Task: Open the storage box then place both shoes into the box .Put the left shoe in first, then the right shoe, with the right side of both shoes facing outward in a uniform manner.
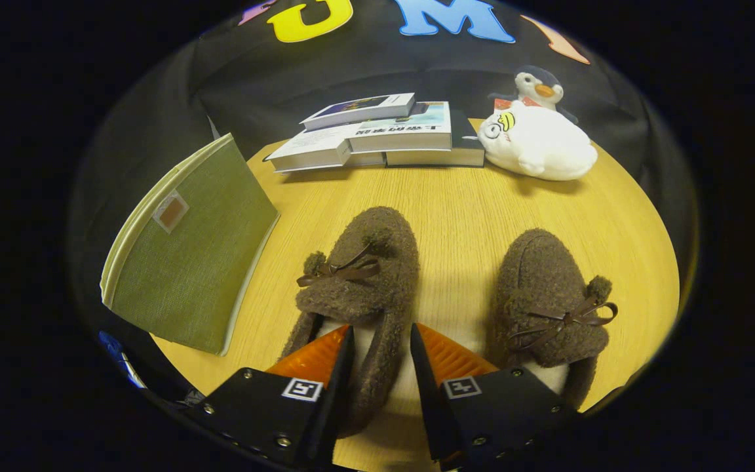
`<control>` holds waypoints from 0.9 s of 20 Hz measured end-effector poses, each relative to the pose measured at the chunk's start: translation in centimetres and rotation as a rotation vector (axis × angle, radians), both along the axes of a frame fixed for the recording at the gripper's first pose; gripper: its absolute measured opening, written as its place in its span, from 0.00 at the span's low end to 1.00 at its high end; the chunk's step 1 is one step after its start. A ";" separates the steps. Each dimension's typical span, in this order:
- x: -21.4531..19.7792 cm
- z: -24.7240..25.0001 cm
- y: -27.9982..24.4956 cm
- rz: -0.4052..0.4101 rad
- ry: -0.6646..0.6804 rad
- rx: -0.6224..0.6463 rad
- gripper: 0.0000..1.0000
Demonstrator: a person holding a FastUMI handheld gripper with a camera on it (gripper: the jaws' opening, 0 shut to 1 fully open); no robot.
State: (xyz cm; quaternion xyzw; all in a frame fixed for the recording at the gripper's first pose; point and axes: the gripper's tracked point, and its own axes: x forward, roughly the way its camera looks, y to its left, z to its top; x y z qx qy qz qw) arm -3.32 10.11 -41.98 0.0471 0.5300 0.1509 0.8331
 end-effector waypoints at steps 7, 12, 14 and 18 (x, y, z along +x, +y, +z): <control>0.2 0.3 -0.8 -0.160 0.076 0.006 0.09; 0.7 2.3 -0.8 -0.277 0.132 0.093 0.00; 1.3 4.1 -0.7 -0.304 0.125 0.119 0.00; 3.0 8.2 0.1 -0.341 0.088 0.167 0.00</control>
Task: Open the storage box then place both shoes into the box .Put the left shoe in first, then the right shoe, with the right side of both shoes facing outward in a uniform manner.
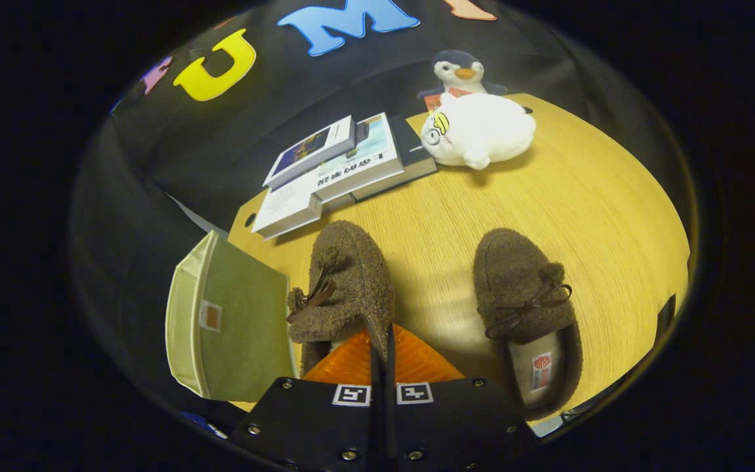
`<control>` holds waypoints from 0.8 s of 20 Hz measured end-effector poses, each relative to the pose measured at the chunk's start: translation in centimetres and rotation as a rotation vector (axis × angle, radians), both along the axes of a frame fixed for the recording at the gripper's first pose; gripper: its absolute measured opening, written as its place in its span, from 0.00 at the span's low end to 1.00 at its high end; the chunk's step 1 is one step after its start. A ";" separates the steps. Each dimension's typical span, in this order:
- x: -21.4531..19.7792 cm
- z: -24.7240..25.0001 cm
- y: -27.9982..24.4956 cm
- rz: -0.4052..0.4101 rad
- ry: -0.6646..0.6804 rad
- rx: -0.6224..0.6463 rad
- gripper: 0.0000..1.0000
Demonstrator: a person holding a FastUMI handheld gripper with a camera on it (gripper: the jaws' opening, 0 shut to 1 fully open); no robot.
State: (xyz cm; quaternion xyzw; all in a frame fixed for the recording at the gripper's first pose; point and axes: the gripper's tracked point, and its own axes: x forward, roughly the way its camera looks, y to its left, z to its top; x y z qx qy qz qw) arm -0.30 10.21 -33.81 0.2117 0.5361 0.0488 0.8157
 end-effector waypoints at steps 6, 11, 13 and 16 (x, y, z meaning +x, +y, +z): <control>2.1 5.9 3.6 0.000 -0.076 0.053 0.00; 3.4 9.7 8.5 0.026 -0.136 0.105 0.00; 3.6 10.6 10.6 0.037 -0.150 0.123 0.00; 3.7 11.7 14.3 0.058 -0.165 0.160 0.00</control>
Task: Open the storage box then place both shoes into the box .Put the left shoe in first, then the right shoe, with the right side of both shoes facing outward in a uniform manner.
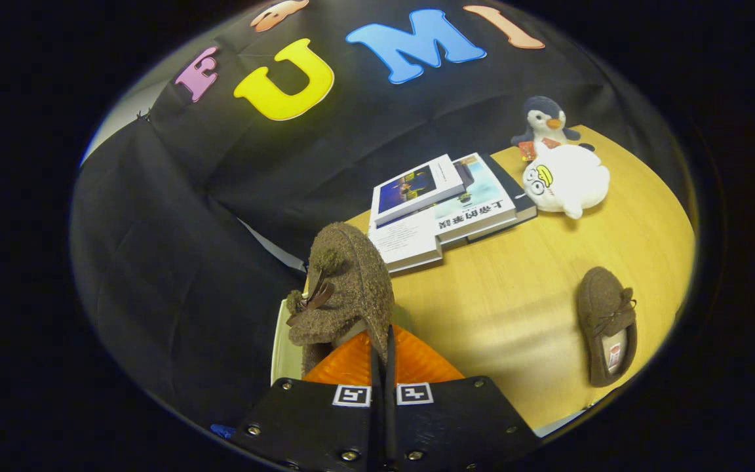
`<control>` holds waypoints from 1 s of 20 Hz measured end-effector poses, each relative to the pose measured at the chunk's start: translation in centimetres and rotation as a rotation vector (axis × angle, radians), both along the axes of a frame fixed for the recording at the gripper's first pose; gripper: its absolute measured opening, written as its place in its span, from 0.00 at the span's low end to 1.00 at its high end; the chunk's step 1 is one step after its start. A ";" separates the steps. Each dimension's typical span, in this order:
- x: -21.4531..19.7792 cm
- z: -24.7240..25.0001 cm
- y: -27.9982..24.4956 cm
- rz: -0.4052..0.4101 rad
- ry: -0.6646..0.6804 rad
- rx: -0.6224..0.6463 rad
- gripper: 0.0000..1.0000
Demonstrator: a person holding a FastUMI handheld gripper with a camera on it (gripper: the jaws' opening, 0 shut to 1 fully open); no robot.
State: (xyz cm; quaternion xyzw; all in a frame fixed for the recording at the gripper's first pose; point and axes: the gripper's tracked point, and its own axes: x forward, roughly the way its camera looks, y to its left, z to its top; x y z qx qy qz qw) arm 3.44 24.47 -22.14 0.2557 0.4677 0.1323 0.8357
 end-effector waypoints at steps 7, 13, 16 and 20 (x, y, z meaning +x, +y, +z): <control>-1.0 -1.4 8.0 0.056 0.007 0.037 0.00; -2.5 -5.6 12.3 0.058 0.075 0.036 0.00; -3.1 -7.7 13.5 0.037 0.110 0.027 0.00; -4.1 -9.9 15.1 0.025 0.155 0.021 0.00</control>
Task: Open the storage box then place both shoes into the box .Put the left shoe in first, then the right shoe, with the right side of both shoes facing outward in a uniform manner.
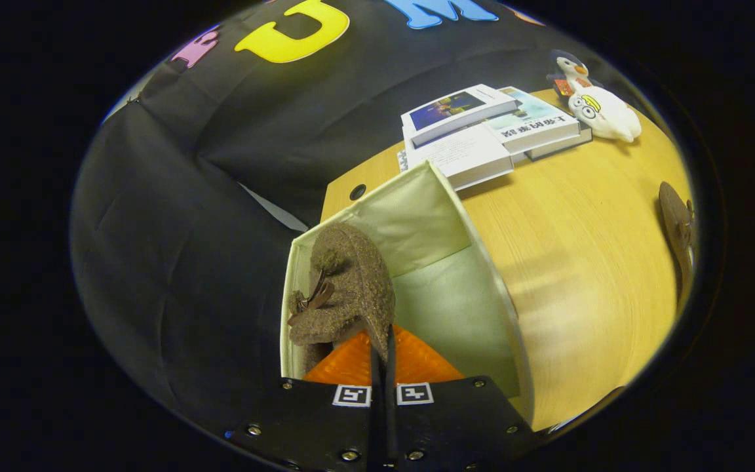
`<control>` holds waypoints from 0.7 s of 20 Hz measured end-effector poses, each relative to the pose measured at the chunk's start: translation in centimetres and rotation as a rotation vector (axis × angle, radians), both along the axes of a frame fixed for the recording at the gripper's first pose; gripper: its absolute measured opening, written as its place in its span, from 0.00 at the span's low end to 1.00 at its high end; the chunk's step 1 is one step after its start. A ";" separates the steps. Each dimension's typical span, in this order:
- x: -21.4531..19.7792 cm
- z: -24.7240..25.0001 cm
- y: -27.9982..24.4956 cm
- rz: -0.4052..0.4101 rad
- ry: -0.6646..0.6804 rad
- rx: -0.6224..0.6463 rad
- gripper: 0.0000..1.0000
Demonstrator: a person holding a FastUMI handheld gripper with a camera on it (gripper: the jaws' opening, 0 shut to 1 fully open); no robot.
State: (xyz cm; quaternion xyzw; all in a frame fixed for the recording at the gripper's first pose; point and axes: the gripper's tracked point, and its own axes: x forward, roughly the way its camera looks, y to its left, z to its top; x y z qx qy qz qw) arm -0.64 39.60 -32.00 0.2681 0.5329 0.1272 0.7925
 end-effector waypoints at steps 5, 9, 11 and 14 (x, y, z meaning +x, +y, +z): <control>-0.9 -2.4 1.5 0.011 0.065 -0.020 0.00; -1.8 -2.7 2.6 0.114 0.044 -0.022 0.11; -1.8 -1.2 2.9 0.136 0.029 0.040 0.56; -1.7 0.6 2.6 0.166 -0.014 0.074 0.98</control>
